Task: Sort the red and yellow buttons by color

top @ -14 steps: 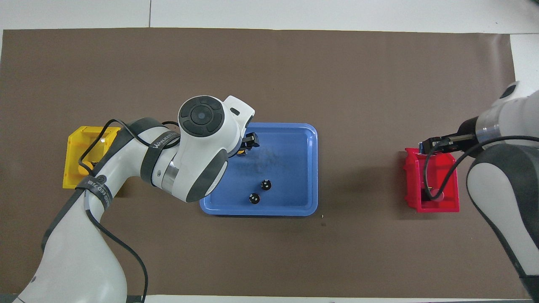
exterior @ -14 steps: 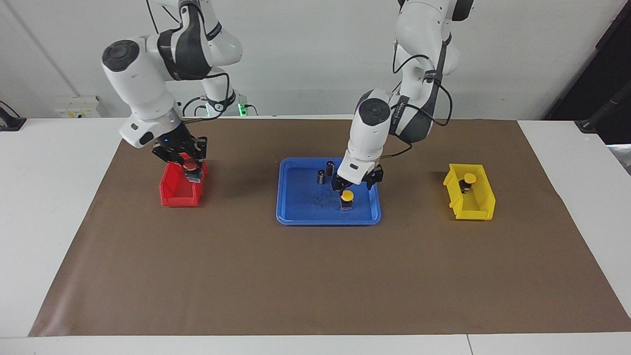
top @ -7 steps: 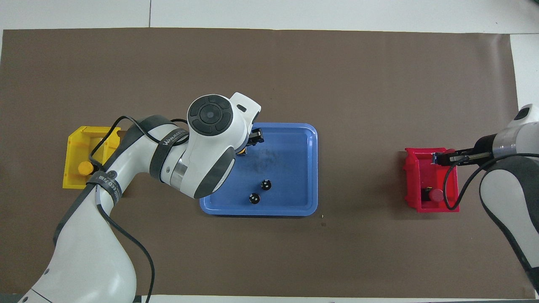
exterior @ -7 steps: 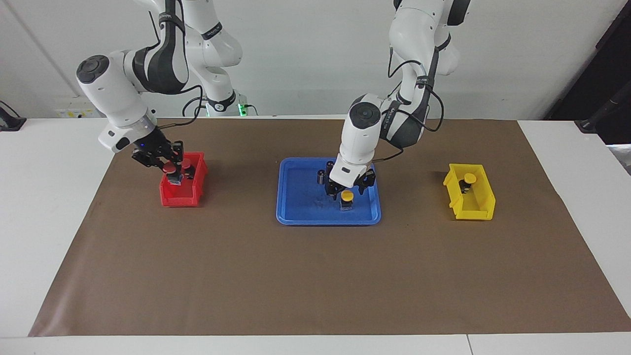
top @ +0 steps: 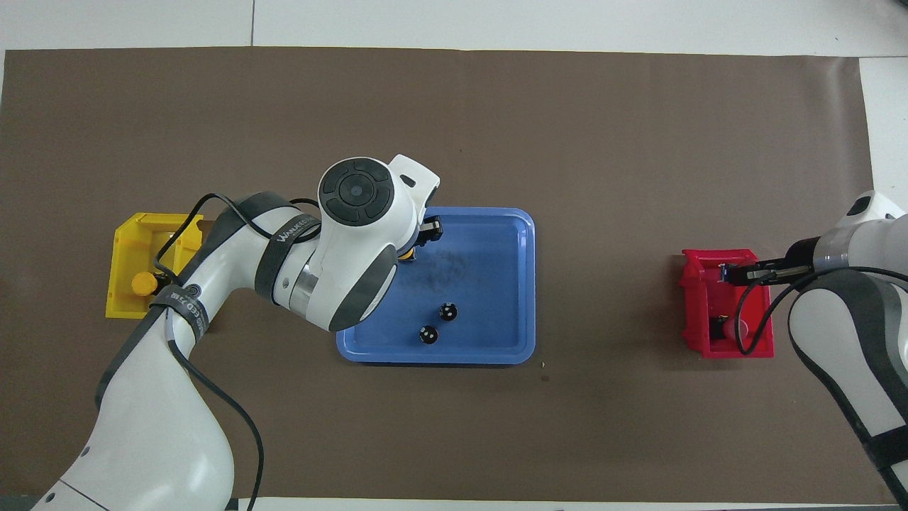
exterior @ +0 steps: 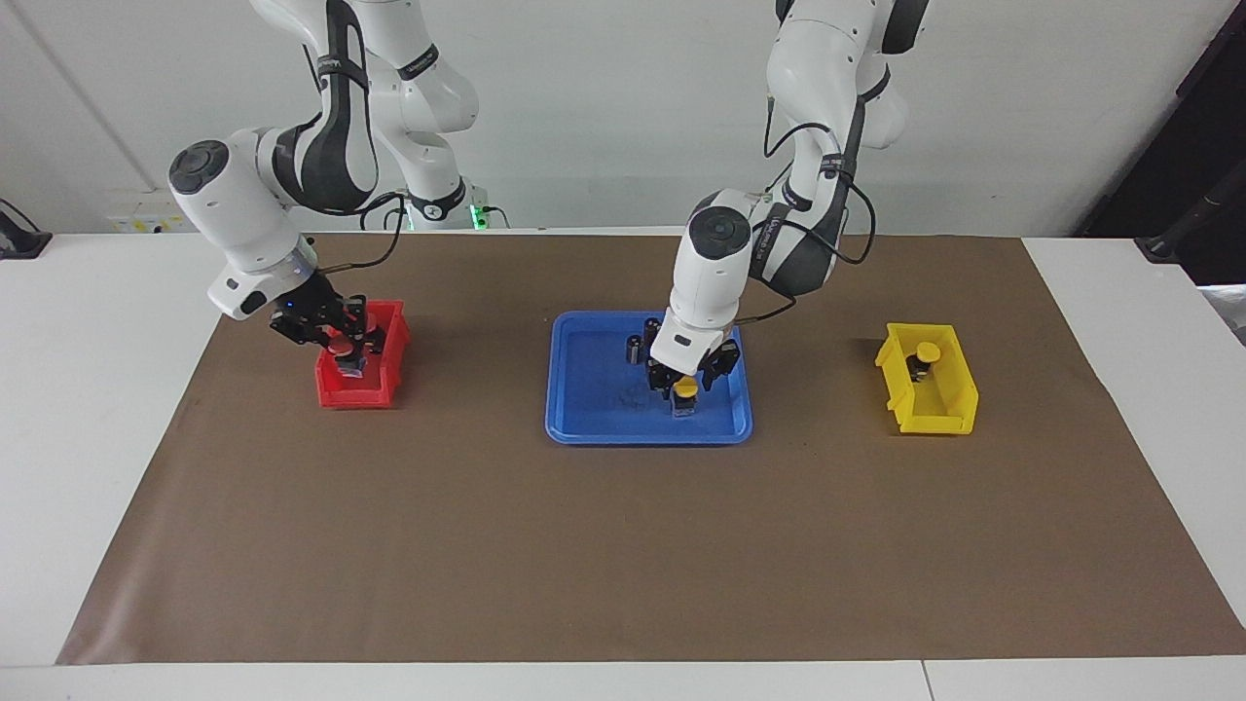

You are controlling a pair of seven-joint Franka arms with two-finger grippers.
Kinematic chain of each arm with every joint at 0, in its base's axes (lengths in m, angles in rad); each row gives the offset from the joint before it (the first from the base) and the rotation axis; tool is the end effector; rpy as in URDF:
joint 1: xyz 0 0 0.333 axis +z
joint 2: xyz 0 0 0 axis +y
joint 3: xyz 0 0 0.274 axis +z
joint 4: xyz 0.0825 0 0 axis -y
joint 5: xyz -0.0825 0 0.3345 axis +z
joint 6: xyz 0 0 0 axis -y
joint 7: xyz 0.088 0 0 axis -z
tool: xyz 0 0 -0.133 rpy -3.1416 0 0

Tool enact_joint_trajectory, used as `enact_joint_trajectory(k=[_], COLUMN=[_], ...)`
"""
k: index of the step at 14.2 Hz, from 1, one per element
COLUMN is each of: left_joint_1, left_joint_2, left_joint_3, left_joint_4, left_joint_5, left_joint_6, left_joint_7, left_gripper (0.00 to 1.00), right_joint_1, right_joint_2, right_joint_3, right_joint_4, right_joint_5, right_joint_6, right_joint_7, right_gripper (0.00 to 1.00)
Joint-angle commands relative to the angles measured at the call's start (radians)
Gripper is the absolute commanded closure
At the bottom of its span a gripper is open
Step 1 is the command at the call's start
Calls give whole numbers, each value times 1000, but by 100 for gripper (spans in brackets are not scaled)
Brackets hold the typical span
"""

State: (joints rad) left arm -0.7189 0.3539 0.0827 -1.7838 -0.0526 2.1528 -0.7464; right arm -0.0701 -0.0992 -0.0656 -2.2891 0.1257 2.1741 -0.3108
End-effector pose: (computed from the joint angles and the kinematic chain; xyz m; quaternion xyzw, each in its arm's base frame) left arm 0.4701 -0.3546 0.3204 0.9977 0.0667 0.0014 0.0113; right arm 0.4582 -0.0550 0.3529 -0.9971 -0.0515 -0.0042 0.0551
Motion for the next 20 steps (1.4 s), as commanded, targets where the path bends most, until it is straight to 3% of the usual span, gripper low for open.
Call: enact_joint_trajectory(k=[1,2,3,5,9,15,20], left_joint_1=[-8,-8,-2,2,93,356,515], left_joint_2=[10,8,8,5,-6,-47,-53], left_joint_3=[14,17,14,17,19,19,20], left_joint_4=[14,14,15,32,162,188,195], left_joint_5=[8,10,16,19,37,57,53], left_joint_6=[-19,-22,-22,-63,-217,-306,-312], left_joint_7=[-13,-11,-10,-7,19,405,643], left_gripper=[60,84,98,99,99,99,99], right_joint_1=[-13,-13,-19,-19,-17,-20,-30], right_joint_2=[-11,-10,-5,12,33,24,23], right_joint_3=[15,15,15,15,15,13,13], right_joint_4=[-47,-50,-52,-53,-56,-92,-102], right_joint_5=[29,29,29,31,65,65,65], right_joint_6=[56,59,61,64,89,112,115], right_joint_7=[-34,-36,-40,-62,-76,-93,-105], right_gripper=[87,87,87,87,87,86,86])
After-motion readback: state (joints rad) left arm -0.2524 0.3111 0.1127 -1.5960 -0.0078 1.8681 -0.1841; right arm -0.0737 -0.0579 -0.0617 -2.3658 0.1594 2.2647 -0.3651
